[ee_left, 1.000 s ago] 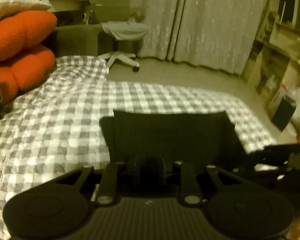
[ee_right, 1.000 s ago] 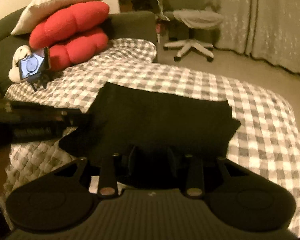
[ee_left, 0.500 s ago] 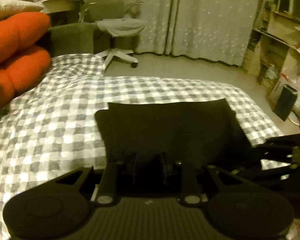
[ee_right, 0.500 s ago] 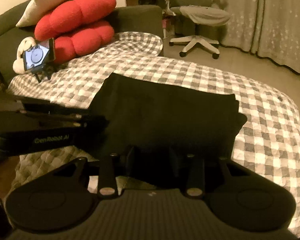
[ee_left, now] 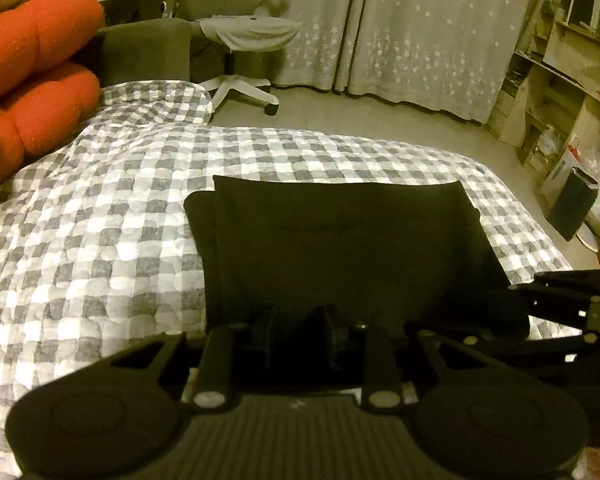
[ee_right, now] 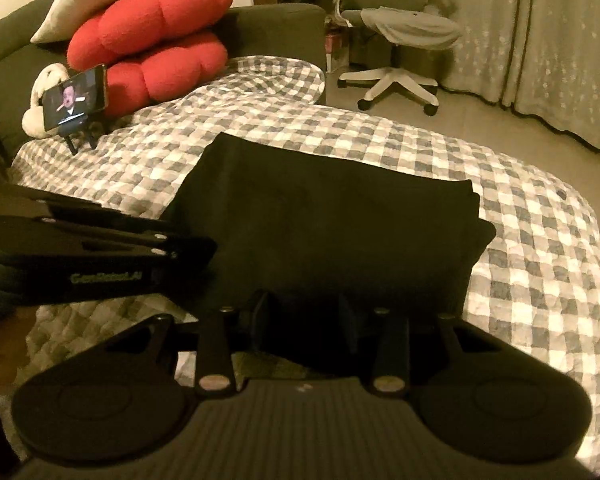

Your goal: Fold clothes

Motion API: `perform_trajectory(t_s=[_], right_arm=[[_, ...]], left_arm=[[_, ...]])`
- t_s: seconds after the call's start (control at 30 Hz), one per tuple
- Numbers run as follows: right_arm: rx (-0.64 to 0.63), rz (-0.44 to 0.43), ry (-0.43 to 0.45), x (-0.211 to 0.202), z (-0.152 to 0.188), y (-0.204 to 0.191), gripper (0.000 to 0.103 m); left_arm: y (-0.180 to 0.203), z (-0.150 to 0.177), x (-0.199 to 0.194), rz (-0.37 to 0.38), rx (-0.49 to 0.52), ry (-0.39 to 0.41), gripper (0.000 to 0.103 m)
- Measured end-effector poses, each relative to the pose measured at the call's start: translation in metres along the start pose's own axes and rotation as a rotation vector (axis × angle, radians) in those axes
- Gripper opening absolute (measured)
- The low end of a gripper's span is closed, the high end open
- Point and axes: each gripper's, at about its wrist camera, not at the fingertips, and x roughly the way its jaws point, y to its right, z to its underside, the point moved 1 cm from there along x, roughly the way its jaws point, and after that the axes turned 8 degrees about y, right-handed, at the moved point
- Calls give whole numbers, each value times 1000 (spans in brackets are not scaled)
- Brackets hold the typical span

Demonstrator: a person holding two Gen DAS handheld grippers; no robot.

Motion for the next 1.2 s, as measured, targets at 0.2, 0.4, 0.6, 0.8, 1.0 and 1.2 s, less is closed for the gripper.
perform_trajectory(t_s=[0.2,0.4,0.6,0.8,1.0,1.2], right_arm=[[9,12,-4,-2,-2,2,43],[47,19,-5,-8,-2,15,46],[84,77,-13,-19,0,35,46],[169,113,-56,-24,12,63,46],[179,153,-35,-35,10,72,46],[215,135,-1,-42,4,74,46]], left_arm=[[-6,-1,1,10,-32,-12,27],[-13,-2,0,12,-59,-23,27],[-27,-2,-2,5,-96,-44,23],[-32,-4,-3,1,-114,-57,22],[-39,1,-10,-72,-57,-90,23],[-69,-9,-13,-50,-210,-90,25]])
